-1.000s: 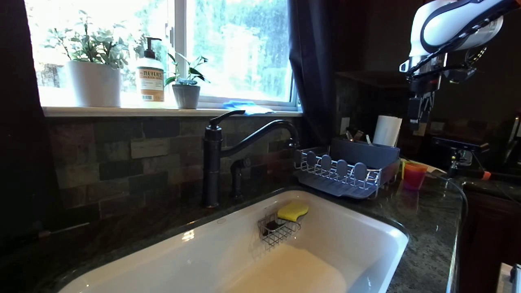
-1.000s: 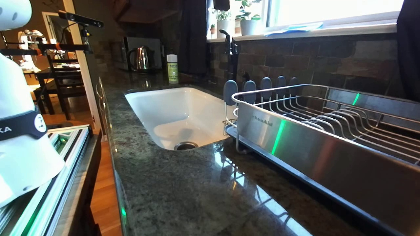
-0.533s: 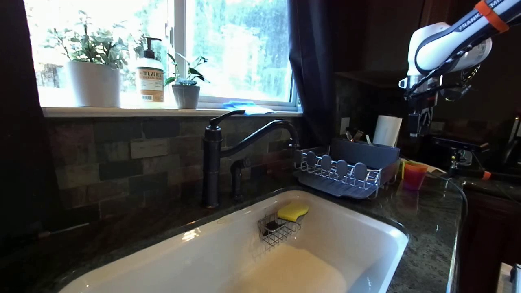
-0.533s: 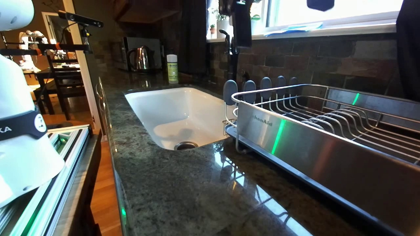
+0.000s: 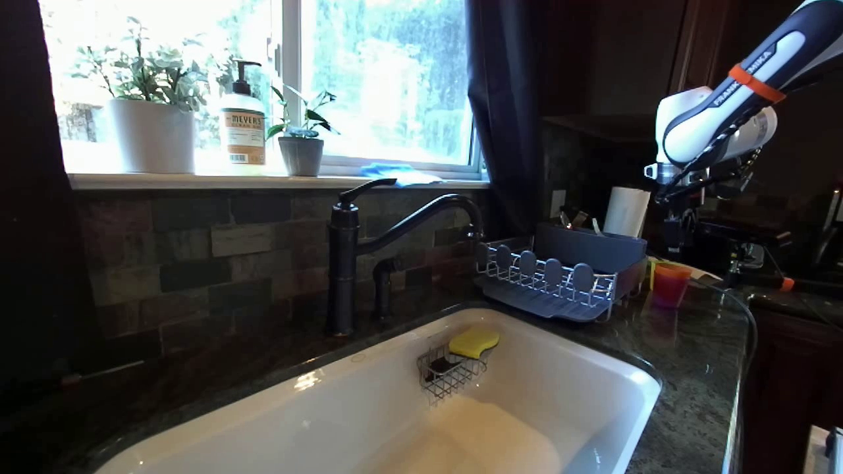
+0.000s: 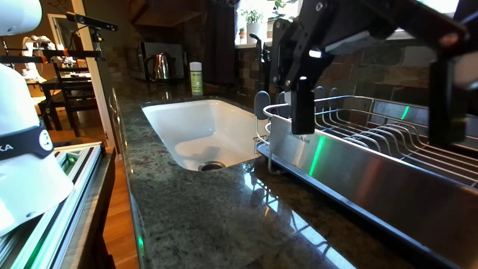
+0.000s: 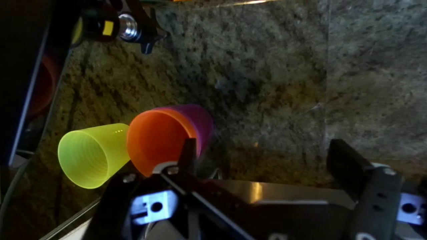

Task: Put the cups into the sink

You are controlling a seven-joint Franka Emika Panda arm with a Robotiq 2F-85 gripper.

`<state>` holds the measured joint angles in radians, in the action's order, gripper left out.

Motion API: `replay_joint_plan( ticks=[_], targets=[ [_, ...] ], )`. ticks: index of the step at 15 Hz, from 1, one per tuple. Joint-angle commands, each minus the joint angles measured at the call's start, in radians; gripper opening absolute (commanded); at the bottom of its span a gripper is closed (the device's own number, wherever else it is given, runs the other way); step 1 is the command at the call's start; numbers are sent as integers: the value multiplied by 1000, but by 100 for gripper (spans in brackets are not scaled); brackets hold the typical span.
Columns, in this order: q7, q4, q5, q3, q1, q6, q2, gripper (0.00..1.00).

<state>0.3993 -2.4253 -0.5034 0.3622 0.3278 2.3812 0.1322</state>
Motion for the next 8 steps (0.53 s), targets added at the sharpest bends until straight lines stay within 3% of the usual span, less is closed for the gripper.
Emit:
replay_joint_plan(
  ticks=[1,8],
  targets=[
    [45,47,-5,15,22,53,-97,100],
    [111,87,27,15,39,120,-194,100]
  ],
)
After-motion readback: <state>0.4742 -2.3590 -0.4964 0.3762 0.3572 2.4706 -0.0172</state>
